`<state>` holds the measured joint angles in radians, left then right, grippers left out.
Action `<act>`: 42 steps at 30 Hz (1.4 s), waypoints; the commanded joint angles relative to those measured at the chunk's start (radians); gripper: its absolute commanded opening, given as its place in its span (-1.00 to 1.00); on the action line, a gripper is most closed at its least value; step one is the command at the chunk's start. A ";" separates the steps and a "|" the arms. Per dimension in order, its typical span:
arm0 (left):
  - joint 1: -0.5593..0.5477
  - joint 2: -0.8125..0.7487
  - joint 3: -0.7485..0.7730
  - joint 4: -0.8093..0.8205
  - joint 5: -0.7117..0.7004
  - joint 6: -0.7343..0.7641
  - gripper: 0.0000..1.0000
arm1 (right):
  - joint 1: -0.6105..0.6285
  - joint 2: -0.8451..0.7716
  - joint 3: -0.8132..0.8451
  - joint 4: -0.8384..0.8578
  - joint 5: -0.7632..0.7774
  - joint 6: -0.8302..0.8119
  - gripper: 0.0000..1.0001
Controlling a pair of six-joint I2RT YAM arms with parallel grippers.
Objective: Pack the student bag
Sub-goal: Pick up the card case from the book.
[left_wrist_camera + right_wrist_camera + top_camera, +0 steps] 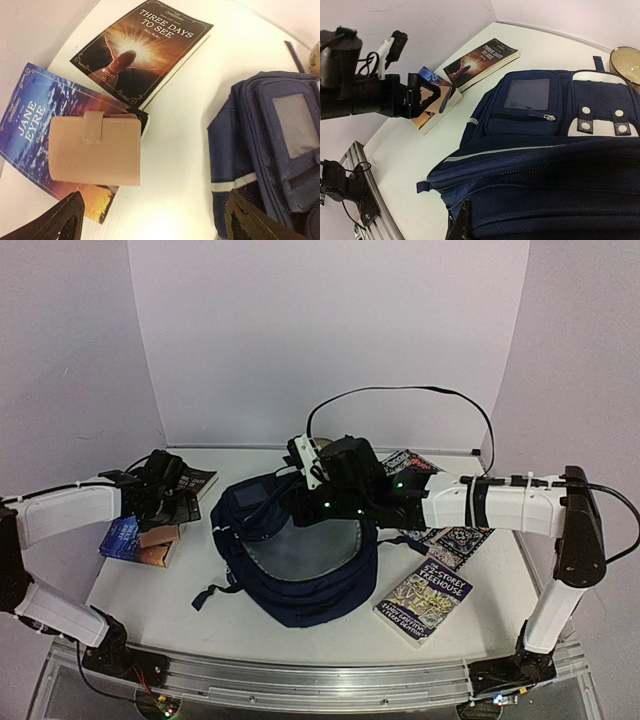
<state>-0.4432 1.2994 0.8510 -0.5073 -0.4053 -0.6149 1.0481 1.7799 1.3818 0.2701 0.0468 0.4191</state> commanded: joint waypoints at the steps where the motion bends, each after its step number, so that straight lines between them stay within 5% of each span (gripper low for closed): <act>1: 0.006 0.134 0.138 -0.138 -0.116 0.083 0.98 | -0.006 0.012 0.068 0.103 -0.026 -0.018 -1.00; 20: 0.035 0.579 0.303 -0.221 -0.216 0.218 0.69 | -0.006 -0.011 0.045 0.119 -0.037 -0.007 -1.00; 29: 0.005 0.585 0.268 -0.218 -0.108 0.185 0.14 | -0.006 -0.006 0.048 0.121 -0.039 -0.002 -1.00; 42: -0.103 0.452 0.249 -0.228 -0.017 0.121 -0.29 | -0.006 -0.013 0.052 0.121 -0.028 -0.008 -1.00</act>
<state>-0.5321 1.8115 1.1234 -0.7418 -0.5477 -0.4514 1.0477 1.7901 1.3888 0.2844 0.0109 0.4305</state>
